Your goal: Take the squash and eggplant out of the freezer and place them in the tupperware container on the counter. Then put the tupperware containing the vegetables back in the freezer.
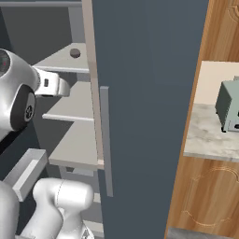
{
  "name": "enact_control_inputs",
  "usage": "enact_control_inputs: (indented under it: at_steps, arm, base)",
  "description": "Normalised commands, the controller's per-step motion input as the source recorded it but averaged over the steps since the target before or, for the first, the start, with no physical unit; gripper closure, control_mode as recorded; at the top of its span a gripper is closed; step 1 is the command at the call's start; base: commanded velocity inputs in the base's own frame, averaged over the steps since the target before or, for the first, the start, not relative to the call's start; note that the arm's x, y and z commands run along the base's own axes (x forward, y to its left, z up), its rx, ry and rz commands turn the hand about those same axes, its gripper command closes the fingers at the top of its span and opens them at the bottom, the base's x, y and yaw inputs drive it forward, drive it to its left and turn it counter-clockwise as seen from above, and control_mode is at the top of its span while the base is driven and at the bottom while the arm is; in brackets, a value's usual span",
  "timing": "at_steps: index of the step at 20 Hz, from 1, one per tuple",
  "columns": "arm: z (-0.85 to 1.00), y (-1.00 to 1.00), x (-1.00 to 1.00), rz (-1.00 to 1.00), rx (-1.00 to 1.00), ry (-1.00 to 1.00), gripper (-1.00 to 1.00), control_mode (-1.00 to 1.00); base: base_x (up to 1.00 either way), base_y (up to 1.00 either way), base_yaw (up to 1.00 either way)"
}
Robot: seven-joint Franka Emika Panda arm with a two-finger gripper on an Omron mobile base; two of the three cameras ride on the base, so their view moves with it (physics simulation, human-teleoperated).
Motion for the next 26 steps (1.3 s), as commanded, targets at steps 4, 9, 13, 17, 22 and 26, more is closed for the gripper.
enact_control_inputs:
  at_steps: [4, 9, 13, 17, 22, 26]
  arm:
    - [-0.48, -0.29, -0.33, -0.01, 0.03, 0.09, 1.0, -1.0]
    - [-0.24, -0.04, -0.36, 0.0, 0.01, 0.03, 1.0, 1.0]
    - [0.0, 0.0, 0.0, 0.0, 0.0, 0.0, 1.0, 1.0]
    - [0.0, 0.0, 0.0, 0.0, 0.0, 0.0, 1.0, 1.0]
    - [0.0, 0.0, 0.0, 0.0, 0.0, 0.0, 1.0, 1.0]
    - [0.0, 0.0, 0.0, 0.0, 0.0, 0.0, 1.0, 1.0]
  base:
    - [0.0, 0.0, 0.0]
    - [-0.4, -0.05, -0.01]
    - [-0.85, -0.68, -0.13]
    - [-0.08, -1.0, -0.07]
    - [0.01, -1.0, 0.01]
    - [0.08, -1.0, 0.02]
